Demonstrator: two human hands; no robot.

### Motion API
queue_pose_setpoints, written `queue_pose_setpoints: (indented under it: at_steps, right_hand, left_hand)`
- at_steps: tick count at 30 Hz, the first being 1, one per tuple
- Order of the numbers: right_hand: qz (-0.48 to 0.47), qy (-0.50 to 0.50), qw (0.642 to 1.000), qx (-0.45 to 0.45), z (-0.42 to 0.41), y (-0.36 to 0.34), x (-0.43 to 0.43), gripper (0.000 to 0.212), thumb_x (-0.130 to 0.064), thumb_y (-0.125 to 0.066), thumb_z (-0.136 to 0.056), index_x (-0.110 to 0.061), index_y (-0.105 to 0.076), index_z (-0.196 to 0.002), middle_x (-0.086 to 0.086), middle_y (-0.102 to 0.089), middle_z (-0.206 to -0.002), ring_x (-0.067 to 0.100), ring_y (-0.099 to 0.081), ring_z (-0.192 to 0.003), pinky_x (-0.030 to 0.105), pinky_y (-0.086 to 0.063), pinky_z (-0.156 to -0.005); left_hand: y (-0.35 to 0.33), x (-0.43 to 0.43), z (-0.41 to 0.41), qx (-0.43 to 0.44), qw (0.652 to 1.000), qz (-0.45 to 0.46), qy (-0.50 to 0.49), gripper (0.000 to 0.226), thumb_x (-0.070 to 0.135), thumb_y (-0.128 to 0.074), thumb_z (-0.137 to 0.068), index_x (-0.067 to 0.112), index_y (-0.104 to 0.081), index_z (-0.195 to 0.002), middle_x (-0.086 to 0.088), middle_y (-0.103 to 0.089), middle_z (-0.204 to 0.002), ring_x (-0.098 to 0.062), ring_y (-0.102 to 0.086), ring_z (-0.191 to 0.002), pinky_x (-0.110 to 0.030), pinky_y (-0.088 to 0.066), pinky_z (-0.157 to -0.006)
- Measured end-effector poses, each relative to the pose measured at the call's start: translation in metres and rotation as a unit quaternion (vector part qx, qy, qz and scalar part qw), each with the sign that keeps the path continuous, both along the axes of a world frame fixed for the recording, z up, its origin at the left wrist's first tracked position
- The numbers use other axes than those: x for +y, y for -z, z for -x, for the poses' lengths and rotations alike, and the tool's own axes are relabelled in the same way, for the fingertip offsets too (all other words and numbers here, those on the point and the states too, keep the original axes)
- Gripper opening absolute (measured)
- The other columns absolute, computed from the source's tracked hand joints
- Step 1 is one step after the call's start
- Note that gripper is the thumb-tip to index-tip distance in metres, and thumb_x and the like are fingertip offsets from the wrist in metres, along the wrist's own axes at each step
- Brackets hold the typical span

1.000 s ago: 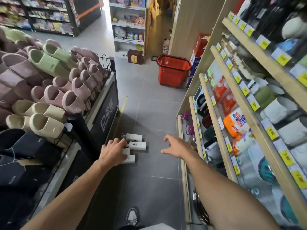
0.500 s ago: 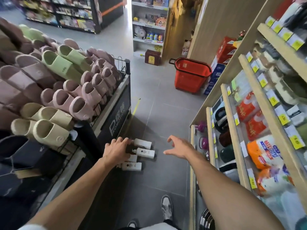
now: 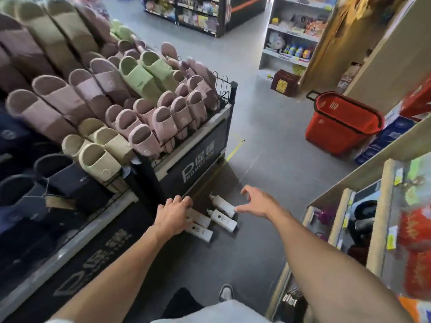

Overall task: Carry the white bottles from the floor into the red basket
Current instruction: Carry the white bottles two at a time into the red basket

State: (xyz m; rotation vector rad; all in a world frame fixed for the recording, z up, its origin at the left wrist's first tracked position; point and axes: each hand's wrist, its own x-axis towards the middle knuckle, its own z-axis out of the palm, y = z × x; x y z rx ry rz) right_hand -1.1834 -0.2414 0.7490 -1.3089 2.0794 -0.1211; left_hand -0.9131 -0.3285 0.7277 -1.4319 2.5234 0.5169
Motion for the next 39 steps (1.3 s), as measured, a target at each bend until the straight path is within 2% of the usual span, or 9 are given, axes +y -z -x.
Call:
queue_pose_setpoints:
  at_steps: [6, 11, 21, 30, 39]
  right_hand:
    - [-0.007, -0.086, 0.996, -0.02, -0.008, 0.02, -0.047, 0.062, -0.06, -0.076, -0.078, -0.029, -0.053, -0.127, -0.003, -0.058, -0.121, 0.022, -0.058, -0.111, 0.038, -0.049, -0.093]
    - [-0.018, -0.131, 0.991, -0.034, -0.022, 0.034, -0.082, 0.061, -0.058, -0.075, -0.081, -0.029, -0.052, -0.129, -0.008, -0.053, -0.112, 0.02, -0.056, -0.106, 0.039, -0.049, -0.09]
    - [-0.058, -0.121, 0.991, -0.004, 0.011, 0.065, -0.134, 0.057, -0.057, -0.073, -0.08, -0.028, -0.054, -0.125, -0.005, -0.055, -0.109, 0.024, -0.056, -0.109, 0.043, -0.049, -0.093]
    - [-0.143, -0.116, 0.982, -0.045, 0.016, 0.179, -0.167, 0.054, -0.05, -0.077, -0.082, -0.025, -0.055, -0.125, 0.003, -0.06, -0.121, 0.026, -0.057, -0.115, 0.04, -0.048, -0.094]
    - [-0.117, -0.097, 0.986, -0.062, 0.008, 0.295, -0.205, 0.051, -0.041, -0.073, -0.089, -0.022, -0.054, -0.133, 0.002, -0.06, -0.128, 0.025, -0.053, -0.12, 0.041, -0.047, -0.099]
  left_hand:
    - [-0.003, -0.005, -0.006, -0.01, 0.996, -0.011, -0.087, 0.053, 0.043, -0.066, -0.089, 0.034, -0.043, -0.135, 0.001, -0.048, -0.13, -0.024, -0.046, -0.122, -0.044, -0.041, -0.101]
    - [0.013, -0.021, -0.019, -0.028, 0.99, -0.036, -0.135, 0.052, 0.041, -0.065, -0.088, 0.034, -0.042, -0.134, 0.002, -0.048, -0.128, -0.023, -0.046, -0.119, -0.042, -0.04, -0.098]
    - [0.073, -0.074, -0.008, -0.031, 0.974, -0.124, -0.187, 0.052, 0.042, -0.067, -0.088, 0.033, -0.044, -0.134, -0.001, -0.05, -0.13, -0.026, -0.047, -0.122, -0.048, -0.043, -0.1]
    - [0.147, -0.107, 0.011, -0.016, 0.95, -0.168, -0.265, 0.052, 0.052, -0.063, -0.088, 0.033, -0.046, -0.133, -0.001, -0.05, -0.134, -0.028, -0.048, -0.125, -0.049, -0.043, -0.098]
    - [0.255, -0.114, 0.025, -0.002, 0.903, -0.223, -0.367, 0.053, 0.052, -0.067, -0.087, 0.032, -0.047, -0.131, -0.003, -0.051, -0.131, -0.028, -0.05, -0.12, -0.05, -0.045, -0.098]
